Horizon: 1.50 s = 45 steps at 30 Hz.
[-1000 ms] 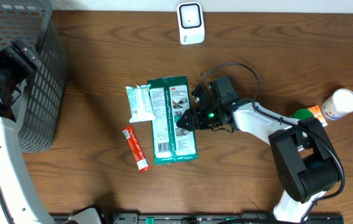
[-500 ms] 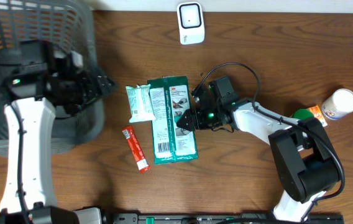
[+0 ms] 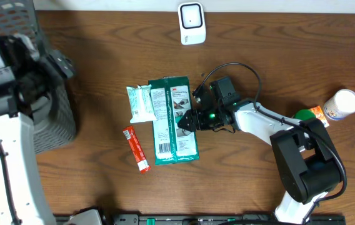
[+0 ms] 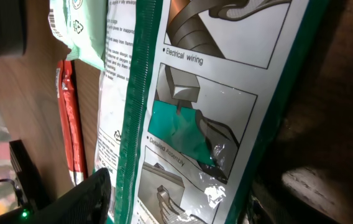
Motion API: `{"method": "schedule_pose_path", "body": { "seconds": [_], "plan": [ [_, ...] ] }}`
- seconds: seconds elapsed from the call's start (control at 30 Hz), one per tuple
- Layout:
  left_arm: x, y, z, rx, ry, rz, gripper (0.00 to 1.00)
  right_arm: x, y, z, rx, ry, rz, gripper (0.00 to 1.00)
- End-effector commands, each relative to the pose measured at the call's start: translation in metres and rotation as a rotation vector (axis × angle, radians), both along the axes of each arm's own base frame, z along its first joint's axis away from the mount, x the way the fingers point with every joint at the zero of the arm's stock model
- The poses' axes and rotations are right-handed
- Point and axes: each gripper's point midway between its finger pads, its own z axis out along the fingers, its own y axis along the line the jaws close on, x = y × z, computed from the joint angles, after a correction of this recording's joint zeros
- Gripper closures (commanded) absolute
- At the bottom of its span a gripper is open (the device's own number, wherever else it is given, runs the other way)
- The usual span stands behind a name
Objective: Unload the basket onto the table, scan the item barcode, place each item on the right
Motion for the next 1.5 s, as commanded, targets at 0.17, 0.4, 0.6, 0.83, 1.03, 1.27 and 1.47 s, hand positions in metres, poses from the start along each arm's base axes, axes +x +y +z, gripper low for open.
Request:
{"method": "schedule_pose_path", "body": {
  "seconds": [0.17, 0.4, 0.6, 0.83, 1.03, 1.27, 1.47],
  "plan": [
    [-0.018, 0.057, 0.063, 0.358, -0.119, 0.214, 0.07, -0.011, -0.019, -0.035, -0.134, 0.046, -0.034, 0.35],
    [-0.007, -0.05, 0.071, 0.008, -0.248, -0.234, 0.07, -0.011, -0.019, -0.036, -0.134, 0.046, -0.034, 0.34],
    [-0.01, -0.086, 0.053, -0.047, -0.179, -0.335, 0.81, -0.011, -0.019, -0.035, -0.133, 0.046, -0.034, 0.33],
    [-0.025, -0.072, -0.028, 0.064, 0.164, -0.196, 0.93, -0.011, -0.019, -0.035, -0.132, 0.044, -0.034, 0.33],
    [-0.048, -0.015, -0.025, 0.29, 0.248, 0.059, 0.93, -0.011, -0.019, -0.035, -0.132, 0.044, -0.034, 0.34],
    [-0.077, 0.016, -0.009, 0.424, 0.282, 0.216, 0.92, -0.011, -0.019, -0.035, -0.133, 0.046, -0.034, 0.34],
    [-0.093, 0.014, -0.019, 0.426, 0.365, 0.198, 0.92, -0.011, -0.019, -0.036, -0.134, 0.047, -0.034, 0.34]
  ]
}}
